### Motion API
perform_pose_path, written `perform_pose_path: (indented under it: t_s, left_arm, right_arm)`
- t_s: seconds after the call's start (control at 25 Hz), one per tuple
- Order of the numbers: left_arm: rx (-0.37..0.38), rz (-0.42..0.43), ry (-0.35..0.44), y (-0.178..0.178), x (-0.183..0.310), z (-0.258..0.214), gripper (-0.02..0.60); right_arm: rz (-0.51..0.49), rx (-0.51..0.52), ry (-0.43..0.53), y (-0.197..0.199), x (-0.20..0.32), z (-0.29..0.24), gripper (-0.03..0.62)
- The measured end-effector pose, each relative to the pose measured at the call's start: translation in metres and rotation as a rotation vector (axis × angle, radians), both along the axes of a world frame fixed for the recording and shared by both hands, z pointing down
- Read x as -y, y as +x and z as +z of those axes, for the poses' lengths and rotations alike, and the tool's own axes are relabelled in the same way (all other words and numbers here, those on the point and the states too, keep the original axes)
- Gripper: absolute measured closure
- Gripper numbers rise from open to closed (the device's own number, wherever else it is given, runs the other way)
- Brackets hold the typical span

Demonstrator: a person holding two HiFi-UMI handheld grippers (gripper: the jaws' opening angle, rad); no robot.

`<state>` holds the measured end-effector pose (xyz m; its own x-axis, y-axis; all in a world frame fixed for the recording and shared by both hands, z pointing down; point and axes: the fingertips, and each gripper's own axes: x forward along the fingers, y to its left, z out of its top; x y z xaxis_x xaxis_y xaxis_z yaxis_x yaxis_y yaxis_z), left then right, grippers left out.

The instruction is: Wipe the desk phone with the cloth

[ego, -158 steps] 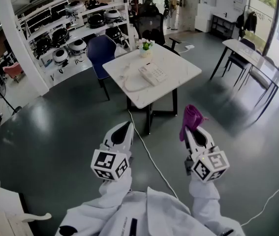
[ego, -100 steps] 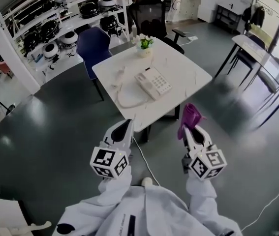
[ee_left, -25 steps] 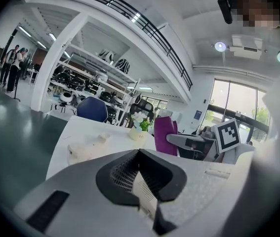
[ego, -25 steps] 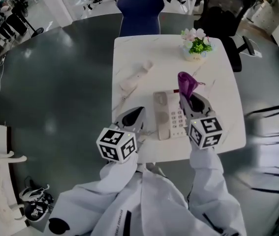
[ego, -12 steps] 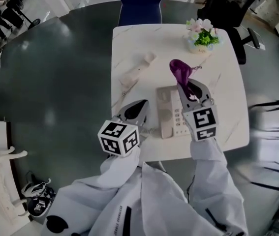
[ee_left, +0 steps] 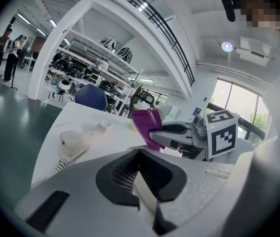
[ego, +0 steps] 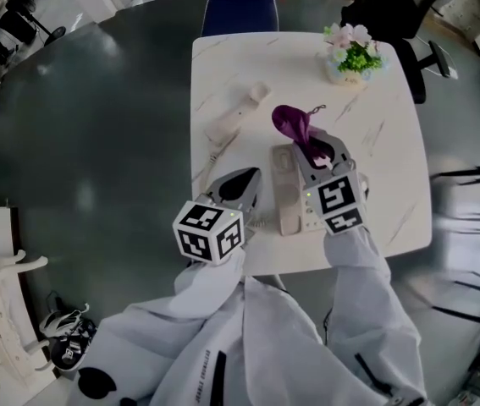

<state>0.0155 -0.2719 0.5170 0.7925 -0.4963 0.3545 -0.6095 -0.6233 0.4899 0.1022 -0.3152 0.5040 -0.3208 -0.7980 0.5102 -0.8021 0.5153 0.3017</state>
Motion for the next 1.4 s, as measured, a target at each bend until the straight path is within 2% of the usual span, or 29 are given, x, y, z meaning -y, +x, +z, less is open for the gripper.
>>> perform_pose_path:
  t_s: [0.36,0.52,0.92,1.4]
  left_arm:
    - [0.007,0.054,-0.006,0.012,-0.009,0.005,0.584]
    - [0.019,0.051,-0.007,0.015,-0.016,0.009,0.583]
    - [0.054,-0.070,-0.012,0.008,-0.027,0.014,0.583]
    - [0.068,-0.132,0.011,0.012,-0.042,0.009,0.584]
  right_arm:
    - [-0.067,-0.017,-0.136,-0.012,-0.014,0.029,0.554]
    - [-0.094,-0.032,-0.159,-0.014,-0.016,0.034,0.554]
    - [-0.192,-0.076,-0.227,-0.015,-0.030,0.048,0.554]
    - [-0.260,-0.104,-0.259,-0.016,-0.052,0.055,0.554]
